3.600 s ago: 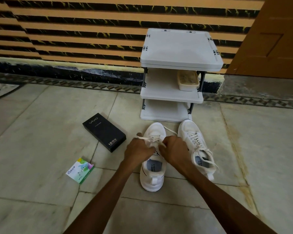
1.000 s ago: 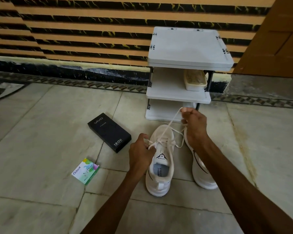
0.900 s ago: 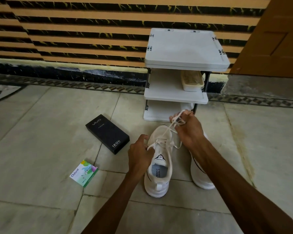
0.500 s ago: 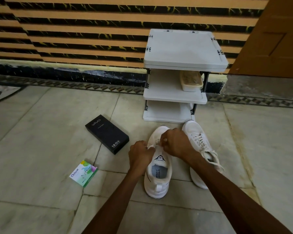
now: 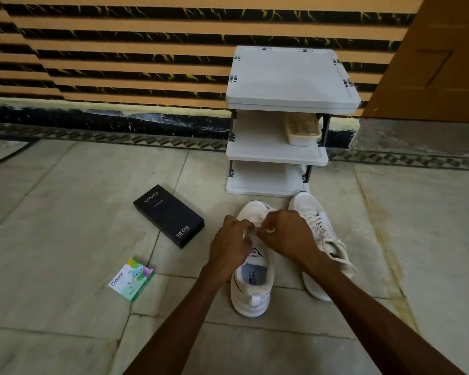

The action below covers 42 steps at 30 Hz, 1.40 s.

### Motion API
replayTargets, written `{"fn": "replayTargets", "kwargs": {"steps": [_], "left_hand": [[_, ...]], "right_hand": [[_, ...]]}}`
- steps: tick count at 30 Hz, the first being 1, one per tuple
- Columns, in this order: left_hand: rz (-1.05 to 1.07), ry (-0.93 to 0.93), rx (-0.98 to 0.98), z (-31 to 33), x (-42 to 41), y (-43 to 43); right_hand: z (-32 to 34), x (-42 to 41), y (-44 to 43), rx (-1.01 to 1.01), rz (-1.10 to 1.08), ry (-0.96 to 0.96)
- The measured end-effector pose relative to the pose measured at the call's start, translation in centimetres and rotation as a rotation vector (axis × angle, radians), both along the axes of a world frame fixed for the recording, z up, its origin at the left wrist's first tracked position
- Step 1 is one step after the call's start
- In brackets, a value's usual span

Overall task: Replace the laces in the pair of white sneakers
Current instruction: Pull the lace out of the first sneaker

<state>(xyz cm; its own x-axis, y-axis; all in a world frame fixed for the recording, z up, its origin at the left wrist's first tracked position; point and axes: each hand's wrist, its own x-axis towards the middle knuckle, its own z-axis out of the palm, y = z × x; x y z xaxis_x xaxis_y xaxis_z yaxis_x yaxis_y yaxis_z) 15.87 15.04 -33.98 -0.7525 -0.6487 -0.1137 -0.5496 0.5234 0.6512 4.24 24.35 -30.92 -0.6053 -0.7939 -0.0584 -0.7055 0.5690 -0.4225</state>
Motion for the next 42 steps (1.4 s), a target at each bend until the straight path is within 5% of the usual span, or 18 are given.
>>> {"fn": "replayTargets", "kwargs": {"steps": [5, 9, 14, 16, 19, 21, 26, 30, 32, 34, 37, 39, 40, 42], "left_hand": [[-0.133, -0.062, -0.152, -0.3, -1.3, -0.7], [-0.127, -0.047, -0.274, -0.1, -2.4, -0.4], [0.156, 0.002, -0.491, 0.3, -3.3, -1.0], [0.421, 0.127, -0.204, 0.2, -3.4, -2.1], [0.705, 0.423, 0.687, 0.4, -3.6, -2.0], [0.580, 0.443, 0.795, 0.3, -3.5, -1.8], [-0.081, 0.013, -0.024, 0.8, -2.1, -2.5], [-0.302, -0.170, -0.355, 0.6, -1.6, -1.7], [-0.268, -0.094, -0.391, 0.8, -1.7, -1.1], [-0.061, 0.197, -0.227, 1.5, -2.1, -0.7], [0.451, 0.750, 0.668, 4.1, -2.7, -2.0], [0.560, 0.962, 1.128, 5.4, -2.9, -3.6], [0.523, 0.935, 1.136, 5.6, -2.7, -4.0], [0.318, 0.673, 0.793, 5.2, -2.1, -3.9]], "right_hand": [[-1.7, 1.5, 1.6, 0.027, -0.057, 0.008], [-2.3, 0.9, 2.9, -0.139, -0.147, -0.236], [-2.7, 1.0, 3.1, -0.153, -0.226, -0.322], [-2.8, 1.3, 3.3, -0.179, -0.256, -0.328], [-3.0, 1.5, 3.3, -0.202, -0.316, -0.358], [-3.1, 1.4, 3.2, -0.206, -0.347, -0.363], [-3.2, 2.1, 3.0, -0.239, -0.415, -0.358], [-3.0, 2.5, 2.8, -0.240, -0.411, -0.332], [-2.8, 2.4, 2.8, -0.223, -0.398, -0.346], [-2.7, 2.4, 2.9, -0.209, -0.395, -0.343], [-2.5, 2.4, 3.0, -0.199, -0.387, -0.351], [-2.4, 2.3, 3.0, -0.199, -0.378, -0.351], [-2.3, 2.4, 3.0, -0.199, -0.376, -0.353], [-2.3, 2.4, 3.1, -0.191, -0.374, -0.355]]}}
